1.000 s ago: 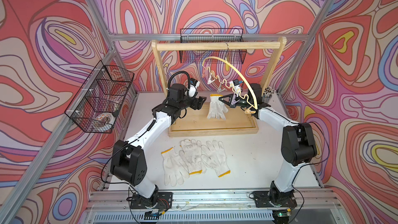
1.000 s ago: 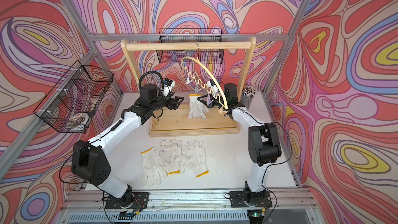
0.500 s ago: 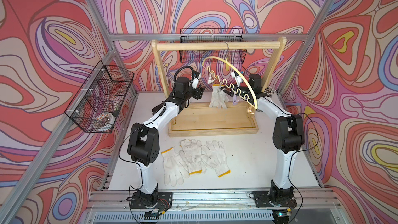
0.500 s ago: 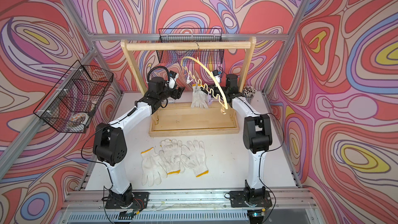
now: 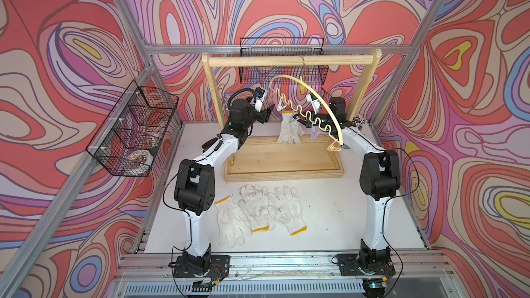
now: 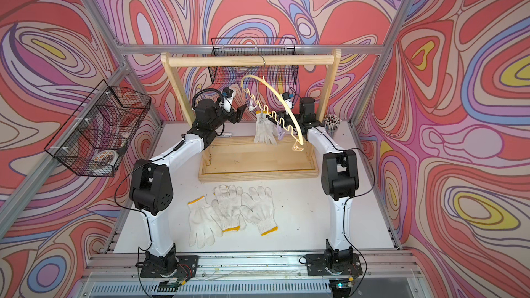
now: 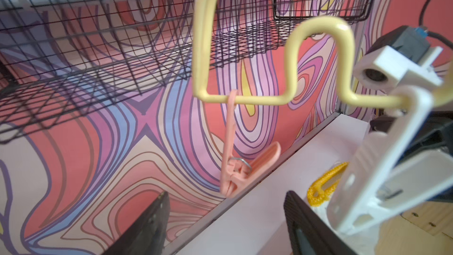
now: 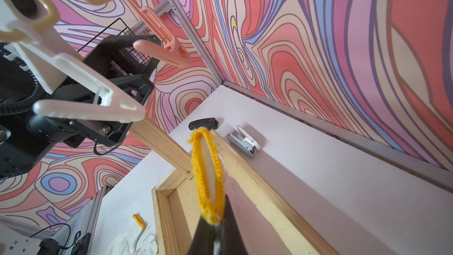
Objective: Clip the gloves onto a hanger to dry
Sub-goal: Open the clamp at the hanger.
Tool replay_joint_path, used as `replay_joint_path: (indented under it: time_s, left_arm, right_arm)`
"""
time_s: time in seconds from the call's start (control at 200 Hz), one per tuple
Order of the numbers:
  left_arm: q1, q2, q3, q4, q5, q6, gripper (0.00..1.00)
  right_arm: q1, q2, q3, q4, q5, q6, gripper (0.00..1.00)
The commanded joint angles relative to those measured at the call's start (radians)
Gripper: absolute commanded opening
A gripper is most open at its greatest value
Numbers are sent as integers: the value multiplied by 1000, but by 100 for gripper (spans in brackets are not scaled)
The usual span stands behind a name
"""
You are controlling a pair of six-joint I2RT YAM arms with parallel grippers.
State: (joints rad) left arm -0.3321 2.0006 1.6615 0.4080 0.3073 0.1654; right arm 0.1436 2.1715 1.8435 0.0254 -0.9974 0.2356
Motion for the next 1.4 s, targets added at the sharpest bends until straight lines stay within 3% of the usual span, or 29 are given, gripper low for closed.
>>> replay_joint_path:
  time_s: [0.0,0.421,1.051,1.112,1.272,1.392]
  left_arm:
    - [4,31,42,50,70,26,77]
    - [4,120,175,94,88,-28,67]
    - [6,134,229,15,174,-13,35]
    - [7,130,226,10,180,-15,36]
    - [8,121,207,11,182,-6,51]
    - [8,121,213,-7,177,13,50]
  right_arm:
    - [-2,46,56,-39,-26,-25,0]
    - [-2,76,104,-51,-57,-26,0]
    - [-2,72,99,-49,-83,-29,0]
    - [-2,71,100,-48,-84,-29,0]
    - [-2,67,95,-48,-87,-31,0]
    - [-2,63,90,-44,-86,-30,0]
